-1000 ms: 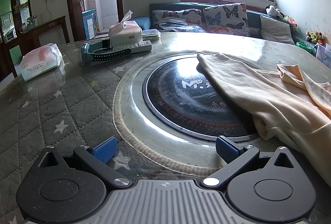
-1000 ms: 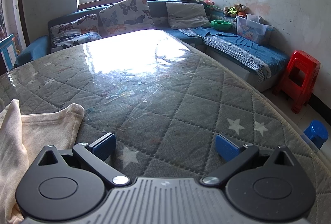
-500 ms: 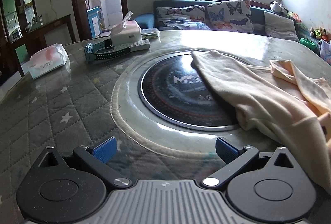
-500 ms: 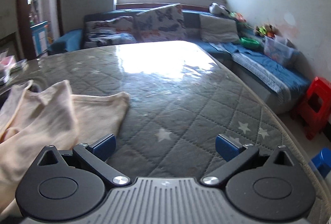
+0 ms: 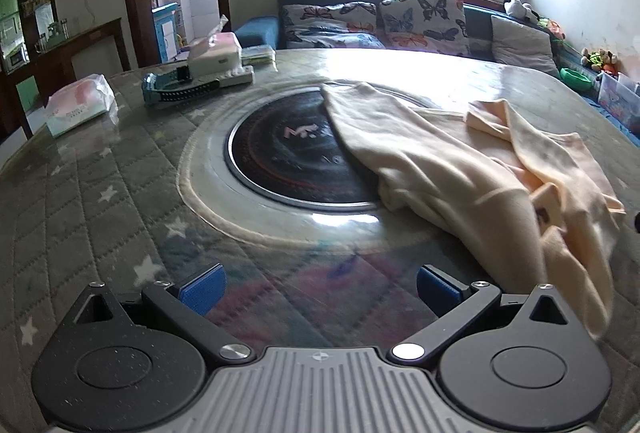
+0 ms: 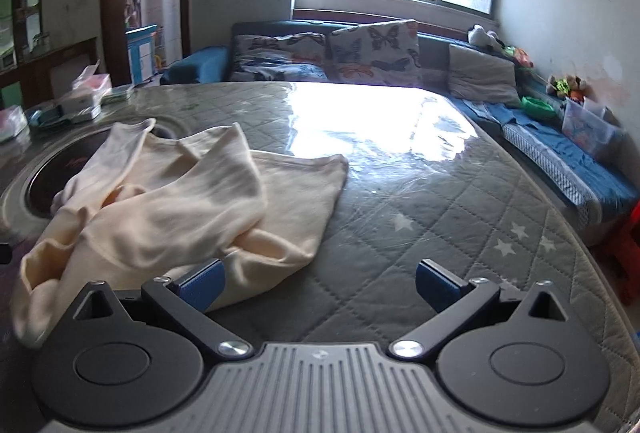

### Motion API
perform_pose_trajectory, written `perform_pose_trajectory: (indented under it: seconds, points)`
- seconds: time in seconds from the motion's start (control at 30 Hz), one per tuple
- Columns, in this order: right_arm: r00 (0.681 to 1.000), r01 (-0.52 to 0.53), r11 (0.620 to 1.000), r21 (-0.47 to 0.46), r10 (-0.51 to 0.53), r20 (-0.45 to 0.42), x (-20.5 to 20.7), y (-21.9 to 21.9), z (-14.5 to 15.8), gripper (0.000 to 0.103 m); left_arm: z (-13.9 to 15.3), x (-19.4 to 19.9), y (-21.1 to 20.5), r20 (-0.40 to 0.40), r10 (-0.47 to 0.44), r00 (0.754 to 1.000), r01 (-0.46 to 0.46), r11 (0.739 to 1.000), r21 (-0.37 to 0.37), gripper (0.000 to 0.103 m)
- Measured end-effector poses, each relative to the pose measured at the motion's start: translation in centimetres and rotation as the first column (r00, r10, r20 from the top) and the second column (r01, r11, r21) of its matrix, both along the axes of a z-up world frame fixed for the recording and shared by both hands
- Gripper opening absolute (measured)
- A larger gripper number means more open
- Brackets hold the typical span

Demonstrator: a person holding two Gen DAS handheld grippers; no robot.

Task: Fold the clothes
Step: 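Move both grippers toward the crumpled cream garment on the table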

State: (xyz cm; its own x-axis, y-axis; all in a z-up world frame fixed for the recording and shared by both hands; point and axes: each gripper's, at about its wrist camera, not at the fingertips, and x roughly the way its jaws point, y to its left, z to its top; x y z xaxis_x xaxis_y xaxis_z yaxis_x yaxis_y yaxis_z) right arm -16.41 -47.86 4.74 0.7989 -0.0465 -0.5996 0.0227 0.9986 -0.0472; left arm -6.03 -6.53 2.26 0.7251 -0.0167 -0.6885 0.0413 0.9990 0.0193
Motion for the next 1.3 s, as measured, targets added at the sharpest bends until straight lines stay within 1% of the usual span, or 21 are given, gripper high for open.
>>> perform_pose_trajectory:
  seconds: [0.2,0.3,0.57,0.93,1.3]
  points:
    - [1.000,-0.022,0.999,0.041,0.022,-0.004,-1.2,0.4,0.3,0.101,0.1,-1.0,-1.2,-0.016,-0.017,1.000,0.016,1.000,-0.014,0.103]
    - [0.999,-0.032,0.998,0.048,0.033,-0.007,-1.7,0.7,0.2,0.100,0.2,-1.5,-1.9,-0.018,-0.035,0.999,0.035,0.999,-0.006,0.103]
    - [0.998,-0.068,0.996,0.053,0.068,0.005,-2.7,1.5,0.5,0.095,0.5,-2.7,-3.0,-0.015,-0.059,0.998,0.059,0.998,0.003,0.103]
    - [0.990,-0.139,0.989,0.057,0.138,0.024,-4.3,3.2,1.2,0.093,1.3,-4.8,-3.9,0.005,-0.075,0.997,0.075,0.997,0.022,0.103]
    - [0.982,-0.189,0.980,0.055,0.189,0.005,-4.9,4.4,1.1,0.093,0.9,-5.0,-4.8,-0.022,-0.097,0.995,0.097,0.995,0.021,0.103]
